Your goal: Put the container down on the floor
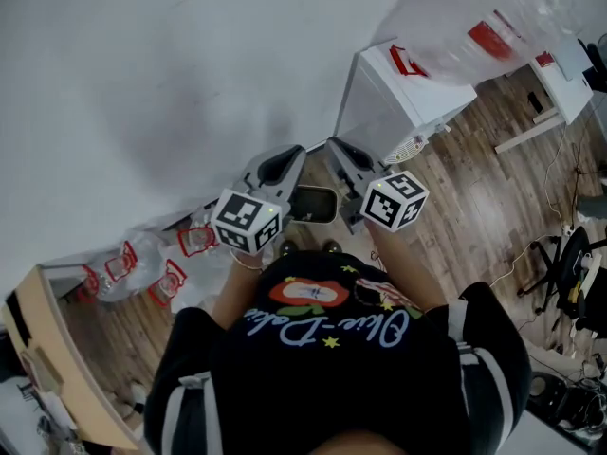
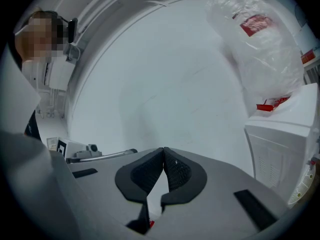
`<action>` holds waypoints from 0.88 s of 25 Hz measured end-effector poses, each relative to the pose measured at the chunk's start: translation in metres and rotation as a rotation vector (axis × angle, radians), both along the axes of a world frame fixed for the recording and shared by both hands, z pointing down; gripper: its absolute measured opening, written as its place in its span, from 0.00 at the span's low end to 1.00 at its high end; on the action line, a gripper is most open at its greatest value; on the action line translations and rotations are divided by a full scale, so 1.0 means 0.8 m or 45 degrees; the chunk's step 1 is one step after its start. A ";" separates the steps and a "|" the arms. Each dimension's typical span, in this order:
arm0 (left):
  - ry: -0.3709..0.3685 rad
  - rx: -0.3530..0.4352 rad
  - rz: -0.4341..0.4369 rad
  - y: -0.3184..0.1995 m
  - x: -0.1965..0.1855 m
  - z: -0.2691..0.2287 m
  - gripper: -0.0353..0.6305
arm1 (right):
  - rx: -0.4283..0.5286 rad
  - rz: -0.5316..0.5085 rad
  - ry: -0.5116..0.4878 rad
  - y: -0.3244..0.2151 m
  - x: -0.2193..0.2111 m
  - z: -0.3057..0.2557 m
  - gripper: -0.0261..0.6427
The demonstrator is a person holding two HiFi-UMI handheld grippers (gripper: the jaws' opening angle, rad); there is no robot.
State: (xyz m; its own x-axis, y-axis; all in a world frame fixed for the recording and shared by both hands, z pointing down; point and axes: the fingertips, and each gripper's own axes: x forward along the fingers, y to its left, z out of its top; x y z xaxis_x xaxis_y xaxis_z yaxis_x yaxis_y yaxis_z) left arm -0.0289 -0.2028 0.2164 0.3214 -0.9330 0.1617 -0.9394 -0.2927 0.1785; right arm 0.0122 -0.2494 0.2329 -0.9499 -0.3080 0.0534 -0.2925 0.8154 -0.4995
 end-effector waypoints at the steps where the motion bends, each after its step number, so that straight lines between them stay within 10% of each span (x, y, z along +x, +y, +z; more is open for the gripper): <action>1: 0.004 -0.002 -0.012 0.000 -0.003 0.000 0.07 | 0.006 0.000 -0.006 -0.001 -0.002 -0.002 0.04; 22: 0.040 -0.038 -0.088 -0.006 -0.030 0.008 0.07 | 0.077 -0.062 0.028 -0.001 -0.028 -0.006 0.04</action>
State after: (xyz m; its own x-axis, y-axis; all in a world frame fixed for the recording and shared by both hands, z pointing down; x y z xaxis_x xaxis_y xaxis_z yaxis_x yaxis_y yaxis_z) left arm -0.0530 -0.2073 0.2230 0.2614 -0.9482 0.1804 -0.9511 -0.2212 0.2156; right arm -0.0105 -0.2500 0.2282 -0.9627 -0.2644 0.0569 -0.2617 0.8574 -0.4431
